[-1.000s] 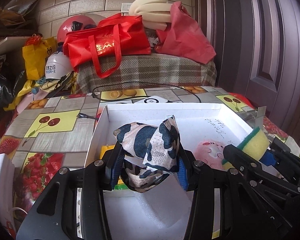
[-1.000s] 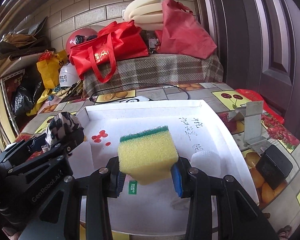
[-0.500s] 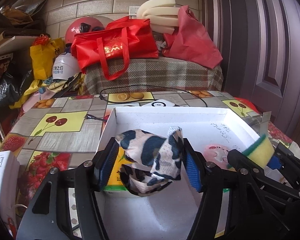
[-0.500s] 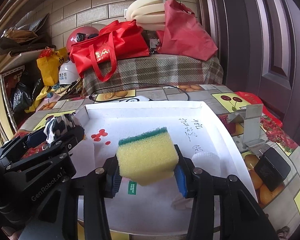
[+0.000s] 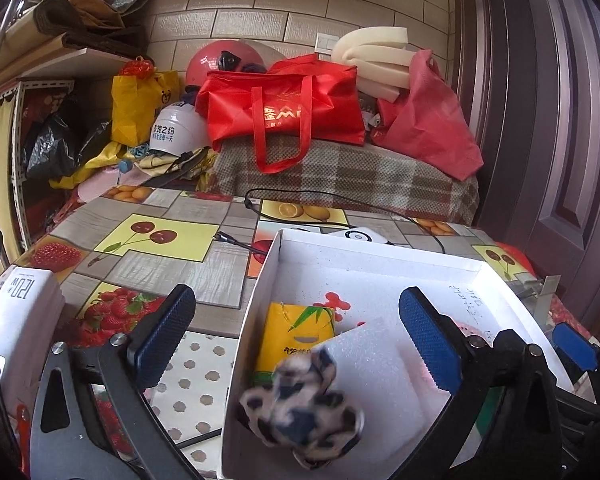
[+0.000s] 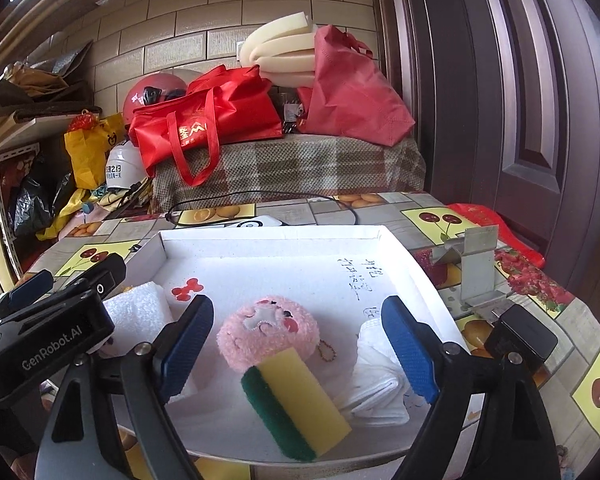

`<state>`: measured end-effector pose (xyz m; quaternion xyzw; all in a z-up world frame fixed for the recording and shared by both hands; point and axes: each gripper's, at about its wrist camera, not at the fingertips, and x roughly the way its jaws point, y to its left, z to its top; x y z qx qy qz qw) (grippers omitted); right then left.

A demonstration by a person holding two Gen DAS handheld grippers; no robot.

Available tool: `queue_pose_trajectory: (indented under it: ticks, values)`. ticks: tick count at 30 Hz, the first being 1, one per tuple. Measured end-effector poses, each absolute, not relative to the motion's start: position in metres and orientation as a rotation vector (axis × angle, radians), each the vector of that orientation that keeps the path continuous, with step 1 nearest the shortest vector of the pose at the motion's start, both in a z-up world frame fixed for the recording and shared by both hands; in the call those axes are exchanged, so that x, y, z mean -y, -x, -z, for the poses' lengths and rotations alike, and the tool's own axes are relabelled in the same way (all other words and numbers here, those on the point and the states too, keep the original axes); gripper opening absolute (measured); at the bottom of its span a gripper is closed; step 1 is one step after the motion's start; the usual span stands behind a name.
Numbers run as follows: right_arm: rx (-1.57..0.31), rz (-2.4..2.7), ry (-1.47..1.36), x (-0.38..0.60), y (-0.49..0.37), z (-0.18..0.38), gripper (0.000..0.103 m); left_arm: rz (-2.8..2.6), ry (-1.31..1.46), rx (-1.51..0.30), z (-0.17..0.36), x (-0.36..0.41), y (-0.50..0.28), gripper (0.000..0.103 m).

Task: Organize soft objects
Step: 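Open both grippers to drop the cloth and sponge into the box, then grasp the pink tissue packet with the left gripper while the right grasps the red apple plush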

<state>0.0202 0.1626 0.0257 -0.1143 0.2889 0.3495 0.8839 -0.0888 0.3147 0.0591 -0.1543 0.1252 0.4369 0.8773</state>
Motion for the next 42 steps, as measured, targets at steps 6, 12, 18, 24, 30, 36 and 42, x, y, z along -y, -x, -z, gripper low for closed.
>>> queue_pose_trajectory:
  ticks: [6,12,18,24,30,36,42]
  values:
    - [-0.548,-0.731,0.226,-0.158,-0.013,-0.031,0.088,-0.917,0.31,-0.227,-0.062,-0.31,0.095,0.103]
    - [-0.491,-0.731,0.23,-0.155,-0.004,-0.036,0.089,-0.924,0.309,-0.227,-0.061,-0.306,0.099,0.103]
    - [-0.493,-0.743,0.232,-0.145,0.001,-0.038,0.09,-0.889,0.273,-0.254,-0.061,-0.293,0.103,0.103]
    - [-0.486,-0.774,0.255,-0.121,0.013,-0.044,0.09,-0.783,0.226,-0.287,-0.06,-0.268,0.116,0.103]
    - [-0.502,-0.789,0.272,-0.079,0.018,-0.051,0.09,-0.623,0.158,-0.336,-0.059,-0.231,0.128,0.103]
    - [-0.614,-0.814,0.368,-0.039,0.012,-0.048,0.09,-0.479,0.1,-0.489,-0.051,-0.207,0.105,0.103]
    - [-0.767,-0.84,0.412,-0.025,-0.002,-0.034,0.09,-0.309,0.271,-0.693,-0.025,-0.205,0.08,0.103]
